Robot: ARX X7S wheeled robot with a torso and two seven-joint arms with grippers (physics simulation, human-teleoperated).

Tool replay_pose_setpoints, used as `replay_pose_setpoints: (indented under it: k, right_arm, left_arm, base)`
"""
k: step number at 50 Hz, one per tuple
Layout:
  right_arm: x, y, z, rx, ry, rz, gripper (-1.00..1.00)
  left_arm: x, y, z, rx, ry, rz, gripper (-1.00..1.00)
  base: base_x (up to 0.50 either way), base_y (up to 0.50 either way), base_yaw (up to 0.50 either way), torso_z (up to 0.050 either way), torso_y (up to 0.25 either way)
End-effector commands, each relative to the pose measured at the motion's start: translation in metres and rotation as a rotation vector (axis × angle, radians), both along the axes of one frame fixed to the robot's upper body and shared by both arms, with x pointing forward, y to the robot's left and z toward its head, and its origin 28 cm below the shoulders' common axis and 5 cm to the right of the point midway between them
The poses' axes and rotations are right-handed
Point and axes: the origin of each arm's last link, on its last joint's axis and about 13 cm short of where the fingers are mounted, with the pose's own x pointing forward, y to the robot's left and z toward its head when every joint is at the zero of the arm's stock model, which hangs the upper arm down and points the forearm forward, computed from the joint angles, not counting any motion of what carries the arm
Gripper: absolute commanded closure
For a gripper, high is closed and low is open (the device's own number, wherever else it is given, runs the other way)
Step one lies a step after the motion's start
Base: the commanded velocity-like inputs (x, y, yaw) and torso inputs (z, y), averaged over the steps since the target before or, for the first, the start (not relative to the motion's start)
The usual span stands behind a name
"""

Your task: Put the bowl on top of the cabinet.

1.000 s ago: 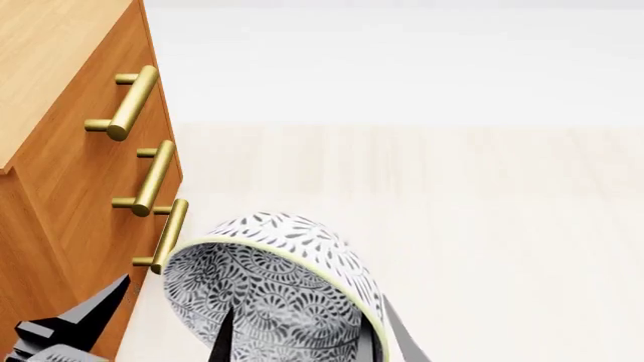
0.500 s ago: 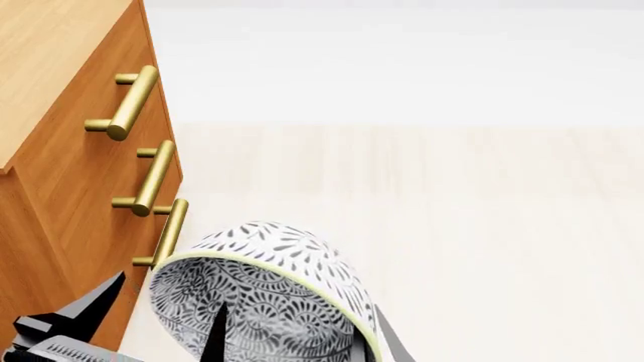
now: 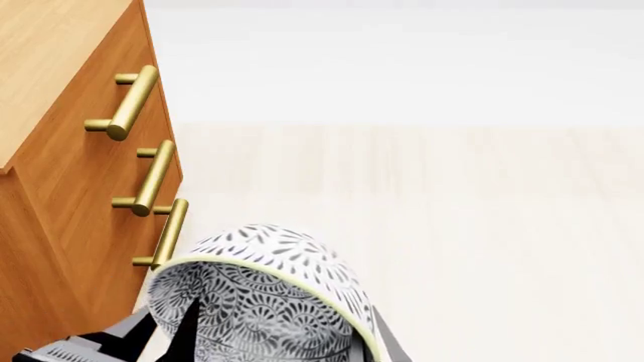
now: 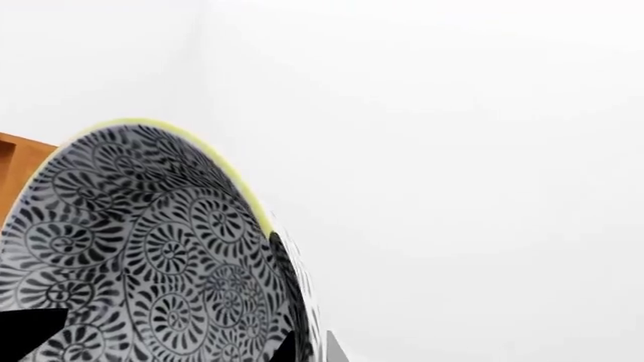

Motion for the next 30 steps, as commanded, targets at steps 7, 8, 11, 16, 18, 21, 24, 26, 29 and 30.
replay_pose_setpoints:
  k: [7, 8, 11, 16, 18, 21, 24, 26, 29, 30]
  right_arm:
    - [0.003, 0.0, 0.004, 0.002, -0.038, -0.01, 1.0]
    - [0.003, 0.0, 0.004, 0.002, -0.037, -0.01, 1.0]
    - [0.003, 0.0, 0.003, 0.003, -0.036, -0.013, 1.0]
    - [0.003, 0.0, 0.004, 0.002, -0.037, -0.015, 1.0]
    - [0.002, -0.001, 0.005, 0.005, -0.037, -0.018, 1.0]
    - [0.004, -0.001, 0.004, 0.005, -0.028, -0.022, 1.0]
    - [0.004, -0.002, 0.005, 0.011, -0.018, -0.028, -1.0]
    - [0.005, -0.003, 0.005, 0.015, -0.013, -0.033, -1.0]
    - [0.005, -0.004, 0.004, 0.016, -0.006, -0.035, -1.0]
    - [0.005, -0.004, 0.004, 0.015, -0.004, -0.037, -1.0]
  left_arm:
    - [0.001, 0.004, 0.003, 0.0, -0.045, -0.006, 1.0]
    - [0.001, 0.004, 0.003, -0.001, -0.044, -0.008, 1.0]
    - [0.001, 0.004, 0.003, -0.004, -0.039, -0.008, 1.0]
    - [0.0, 0.003, 0.005, -0.003, -0.038, -0.009, 1.0]
    - [0.0, 0.003, 0.006, -0.004, -0.041, -0.008, 1.0]
    - [0.0, 0.002, 0.006, -0.004, -0.042, -0.008, 1.0]
    - [0.001, 0.001, 0.009, -0.006, -0.045, -0.007, 1.0]
    - [0.003, -0.001, 0.013, -0.01, -0.049, -0.014, 1.0]
    - [0.004, -0.006, 0.016, -0.002, -0.057, -0.027, 1.0]
    - [0.004, -0.007, 0.016, -0.001, -0.057, -0.028, 1.0]
  base:
    - [0.0, 0.0, 0.0, 0.0, 0.0]
    - [0.0, 0.0, 0.0, 0.0, 0.0]
    - [0.0, 0.0, 0.0, 0.0, 0.0]
    - [0.0, 0.0, 0.0, 0.0, 0.0]
    - [0.0, 0.0, 0.0, 0.0, 0.0]
    - [0.0, 0.0, 0.0, 0.0, 0.0]
    - [0.0, 0.0, 0.0, 0.003, 0.0]
    - [0.0, 0.0, 0.0, 0.0, 0.0]
    - [0.0, 0.0, 0.0, 0.0, 0.003]
    - [0.0, 0.0, 0.0, 0.0, 0.0]
